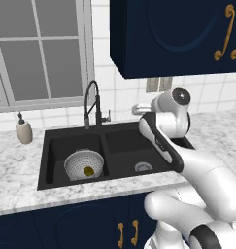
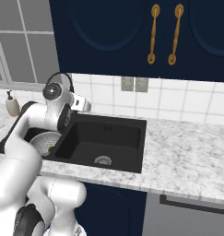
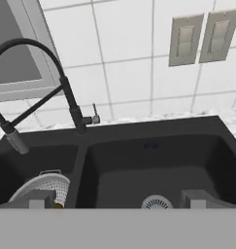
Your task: Put the colander in the sink, put the kiwi in the colander, and turn on the sink faucet and pour water over the colander.
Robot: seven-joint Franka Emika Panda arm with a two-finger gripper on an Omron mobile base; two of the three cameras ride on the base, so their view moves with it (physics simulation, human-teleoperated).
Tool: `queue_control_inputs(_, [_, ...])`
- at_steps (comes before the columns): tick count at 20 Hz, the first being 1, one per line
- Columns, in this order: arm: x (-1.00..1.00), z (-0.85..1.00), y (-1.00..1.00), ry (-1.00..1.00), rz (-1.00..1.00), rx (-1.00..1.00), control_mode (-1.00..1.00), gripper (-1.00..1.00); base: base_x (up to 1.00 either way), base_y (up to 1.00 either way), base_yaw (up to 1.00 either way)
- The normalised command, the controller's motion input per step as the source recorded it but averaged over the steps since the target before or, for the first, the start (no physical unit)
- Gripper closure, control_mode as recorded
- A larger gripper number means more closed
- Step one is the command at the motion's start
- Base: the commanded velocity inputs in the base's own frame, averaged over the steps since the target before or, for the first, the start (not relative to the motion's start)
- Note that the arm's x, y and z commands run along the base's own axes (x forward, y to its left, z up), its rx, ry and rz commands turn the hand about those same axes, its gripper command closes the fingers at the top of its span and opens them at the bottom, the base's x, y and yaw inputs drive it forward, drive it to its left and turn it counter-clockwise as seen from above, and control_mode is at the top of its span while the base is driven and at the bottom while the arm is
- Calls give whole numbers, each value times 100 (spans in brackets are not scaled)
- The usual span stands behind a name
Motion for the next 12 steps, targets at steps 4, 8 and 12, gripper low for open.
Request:
queue_control_inputs(4, [9, -42, -1, -19, 4, 0, -100, -100, 0, 0, 0])
queue_control_inputs(8, [20, -39, 5, -30, 7, 0, -100, -100, 0, 0, 0])
queue_control_inputs(12, [22, -23, 0, -35, 5, 0, -100, -100, 0, 0, 0])
